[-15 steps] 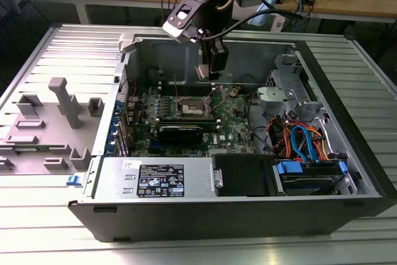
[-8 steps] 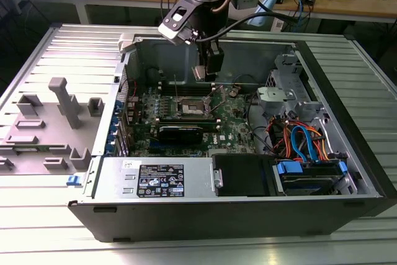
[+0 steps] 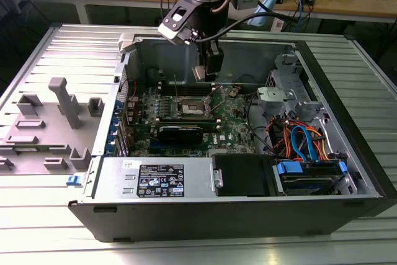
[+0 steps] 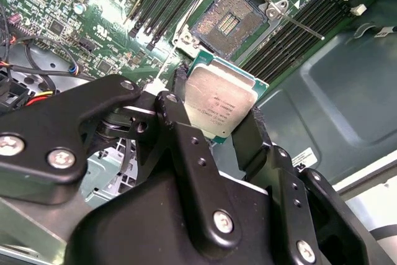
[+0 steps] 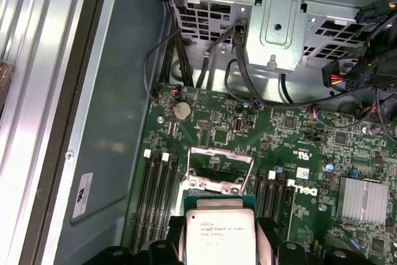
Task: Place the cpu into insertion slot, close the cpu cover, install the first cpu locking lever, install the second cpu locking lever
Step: 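Place the cpu into insertion slot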
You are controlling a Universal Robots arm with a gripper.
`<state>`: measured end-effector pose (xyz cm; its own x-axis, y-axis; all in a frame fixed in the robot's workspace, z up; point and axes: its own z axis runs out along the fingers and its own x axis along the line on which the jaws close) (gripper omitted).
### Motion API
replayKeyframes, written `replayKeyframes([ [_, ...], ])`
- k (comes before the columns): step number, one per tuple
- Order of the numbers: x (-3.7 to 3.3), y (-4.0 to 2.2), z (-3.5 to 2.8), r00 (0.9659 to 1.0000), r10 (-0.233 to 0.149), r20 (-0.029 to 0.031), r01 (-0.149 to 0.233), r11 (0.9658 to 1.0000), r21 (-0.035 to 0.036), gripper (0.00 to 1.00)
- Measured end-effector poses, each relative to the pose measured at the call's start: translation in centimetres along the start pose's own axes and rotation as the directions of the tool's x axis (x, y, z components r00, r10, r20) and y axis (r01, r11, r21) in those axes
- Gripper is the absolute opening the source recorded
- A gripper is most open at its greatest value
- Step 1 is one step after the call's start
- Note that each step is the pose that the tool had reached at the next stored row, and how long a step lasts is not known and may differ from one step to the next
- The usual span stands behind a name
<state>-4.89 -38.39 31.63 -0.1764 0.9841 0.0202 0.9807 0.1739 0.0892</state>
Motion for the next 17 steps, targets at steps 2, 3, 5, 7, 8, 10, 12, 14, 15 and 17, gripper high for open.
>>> replayKeyframes([
  [2,0.0,0.0,0.02,1.0,0.002,0.0001,-0.002,1.0,-0.0001,0.54],
  [3,0.0,0.0,0.03,1.0,0.003,0.0002,-0.003,1.0,-0.0001,0.54],
  [5,0.0,0.0,0.04,1.0,0.003,0.0003,-0.003,1.0,-0.0001,0.54],
  [7,0.0,0.0,0.05,1.0,0.004,0.0004,-0.004,1.0,-0.0001,0.54],
  [8,0.0,0.0,0.05,1.0,0.005,0.0004,-0.005,1.0,-0.0001,0.54],
  [10,0.0,0.0,0.08,1.0,0.009,0.0007,-0.009,1.0,-0.0002,0.54],
  [12,0.0,-0.01,0.13,0.9998,0.019,0.0017,-0.019,0.9998,-0.0005,0.54],
  [14,-0.01,-0.02,0.25,0.9998,0.022,0.0019,-0.022,0.9998,-0.0006,0.54],
  [15,-0.01,-0.02,0.26,0.9998,0.022,0.002,-0.022,0.9998,-0.0004,0.54],
  [17,-0.01,-0.03,0.27,0.9998,0.022,0.0021,-0.022,0.9998,-0.0004,0.54],
])
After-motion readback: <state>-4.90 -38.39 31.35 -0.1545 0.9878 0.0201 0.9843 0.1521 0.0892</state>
